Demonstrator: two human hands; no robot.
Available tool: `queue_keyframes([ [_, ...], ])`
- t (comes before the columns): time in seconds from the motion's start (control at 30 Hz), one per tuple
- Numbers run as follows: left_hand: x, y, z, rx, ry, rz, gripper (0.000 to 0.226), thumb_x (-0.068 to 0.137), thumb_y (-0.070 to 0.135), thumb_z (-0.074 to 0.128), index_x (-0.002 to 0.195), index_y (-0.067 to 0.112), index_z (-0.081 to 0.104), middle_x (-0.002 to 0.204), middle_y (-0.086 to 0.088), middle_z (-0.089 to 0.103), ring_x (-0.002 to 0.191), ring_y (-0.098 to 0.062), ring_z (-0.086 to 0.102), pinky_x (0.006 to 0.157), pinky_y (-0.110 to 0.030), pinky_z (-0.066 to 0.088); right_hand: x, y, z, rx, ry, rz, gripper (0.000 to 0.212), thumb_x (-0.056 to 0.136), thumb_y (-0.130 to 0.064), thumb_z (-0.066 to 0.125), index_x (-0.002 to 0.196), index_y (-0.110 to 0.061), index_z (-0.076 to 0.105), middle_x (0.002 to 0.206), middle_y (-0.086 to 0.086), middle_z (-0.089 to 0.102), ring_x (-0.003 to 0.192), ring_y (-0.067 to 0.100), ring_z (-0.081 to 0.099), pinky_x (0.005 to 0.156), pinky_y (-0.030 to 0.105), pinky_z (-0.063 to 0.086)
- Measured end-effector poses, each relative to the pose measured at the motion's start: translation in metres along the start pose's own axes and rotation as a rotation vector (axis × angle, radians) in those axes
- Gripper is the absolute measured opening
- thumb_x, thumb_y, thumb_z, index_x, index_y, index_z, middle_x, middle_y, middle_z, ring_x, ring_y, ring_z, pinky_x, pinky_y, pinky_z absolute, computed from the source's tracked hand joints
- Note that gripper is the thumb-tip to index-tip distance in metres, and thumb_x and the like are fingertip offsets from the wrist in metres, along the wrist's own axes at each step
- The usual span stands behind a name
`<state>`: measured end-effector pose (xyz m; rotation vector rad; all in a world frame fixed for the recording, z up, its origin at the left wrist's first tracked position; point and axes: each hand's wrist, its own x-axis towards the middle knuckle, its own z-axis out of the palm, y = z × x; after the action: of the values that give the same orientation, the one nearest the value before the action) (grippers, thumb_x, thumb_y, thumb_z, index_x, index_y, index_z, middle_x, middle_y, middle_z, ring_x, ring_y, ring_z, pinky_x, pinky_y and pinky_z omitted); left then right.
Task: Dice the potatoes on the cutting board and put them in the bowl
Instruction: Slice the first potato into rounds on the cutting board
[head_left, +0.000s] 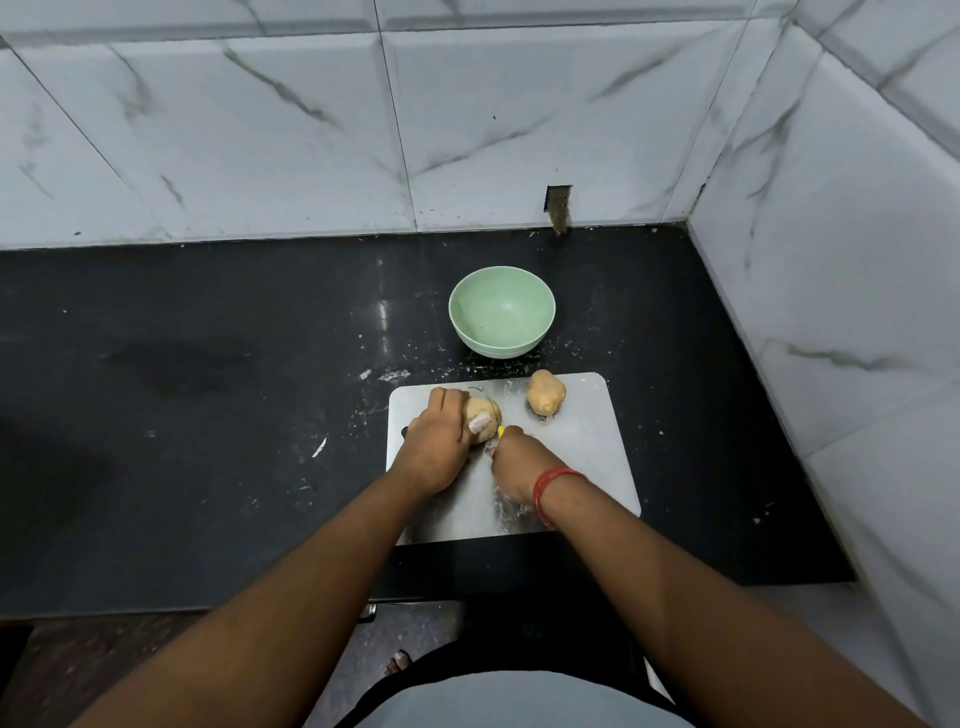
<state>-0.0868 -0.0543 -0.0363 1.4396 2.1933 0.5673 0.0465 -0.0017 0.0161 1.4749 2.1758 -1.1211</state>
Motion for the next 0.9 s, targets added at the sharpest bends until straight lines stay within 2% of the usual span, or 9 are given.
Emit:
queue_keyframes([
  [0.2,0.0,-0.002,0.0,0.011,-0.006,0.008,0.038,0.103,0.025,0.052,0.137,0.009,0.045,0.136,-0.012,0.042,0.107,-0.038,0.056,0.093,-0.052,0.047,-0.011,0.016,0.013,-0.034,0.004,-0.005,0.025,0.098,-0.01,0.042,0.121,-0.001,0.042,0.115,0.018,0.062,0.102,0.031,0.062,0.07,0.029,0.04],
  [0.27,0.001,-0.003,0.001,0.004,-0.004,0.008,0.038,0.103,0.025,0.051,0.137,0.009,0.045,0.136,-0.012,0.042,0.108,-0.039,0.056,0.093,-0.053,0.047,-0.02,0.024,0.016,-0.048,-0.005,-0.015,0.025,0.098,-0.008,0.04,0.121,0.0,0.041,0.113,0.017,0.061,0.094,0.03,0.06,0.064,0.027,0.038],
  [0.43,0.001,-0.005,0.001,-0.021,0.002,0.009,0.039,0.102,0.02,0.053,0.139,0.008,0.045,0.135,-0.013,0.042,0.112,-0.038,0.054,0.097,-0.054,0.045,-0.04,0.039,0.016,-0.052,-0.014,-0.026,0.02,0.1,-0.01,0.038,0.119,-0.001,0.041,0.11,0.016,0.061,0.071,0.019,0.048,0.065,0.028,0.036],
  [0.5,0.0,-0.004,0.001,-0.041,0.006,0.003,0.041,0.103,0.023,0.053,0.14,0.009,0.044,0.137,-0.012,0.042,0.114,-0.037,0.054,0.098,-0.053,0.044,-0.042,0.04,0.016,0.016,0.012,-0.026,0.017,0.102,-0.015,0.037,0.115,-0.004,0.042,0.099,0.01,0.059,0.066,0.015,0.046,0.061,0.029,0.038],
  [0.57,-0.002,-0.003,0.0,-0.081,0.014,-0.016,0.041,0.104,0.026,0.051,0.142,0.01,0.044,0.138,-0.011,0.042,0.118,-0.036,0.052,0.101,-0.052,0.043,-0.043,0.037,0.015,0.082,0.068,-0.029,0.018,0.104,-0.023,0.036,0.111,-0.007,0.041,0.086,0.005,0.052,0.067,0.017,0.051,0.058,0.032,0.044],
  [0.63,-0.003,-0.003,0.001,-0.143,0.029,-0.033,0.04,0.105,0.026,0.049,0.142,0.012,0.046,0.139,-0.009,0.043,0.121,-0.032,0.051,0.105,-0.051,0.04,-0.046,0.032,0.012,0.128,0.117,-0.056,0.02,0.104,-0.028,0.035,0.106,-0.009,0.04,0.085,0.007,0.051,0.068,0.023,0.054,0.054,0.034,0.047],
  [0.77,-0.005,-0.002,0.001,-0.236,0.051,-0.065,0.035,0.107,0.028,0.045,0.139,0.014,0.049,0.138,-0.006,0.047,0.124,-0.026,0.05,0.109,-0.046,0.037,-0.047,0.02,0.008,0.128,0.118,-0.096,0.021,0.104,-0.03,0.034,0.103,-0.01,0.039,0.087,0.011,0.054,0.056,0.027,0.055,0.035,0.029,0.04],
  [0.9,-0.005,0.0,0.001,-0.266,0.062,-0.083,0.031,0.106,0.028,0.044,0.134,0.017,0.052,0.136,-0.005,0.05,0.122,-0.025,0.05,0.109,-0.048,0.038,-0.044,0.012,0.01,0.085,0.106,-0.102,0.018,0.104,-0.026,0.035,0.105,-0.008,0.038,0.084,0.01,0.052,0.053,0.024,0.053,0.04,0.031,0.042],
])
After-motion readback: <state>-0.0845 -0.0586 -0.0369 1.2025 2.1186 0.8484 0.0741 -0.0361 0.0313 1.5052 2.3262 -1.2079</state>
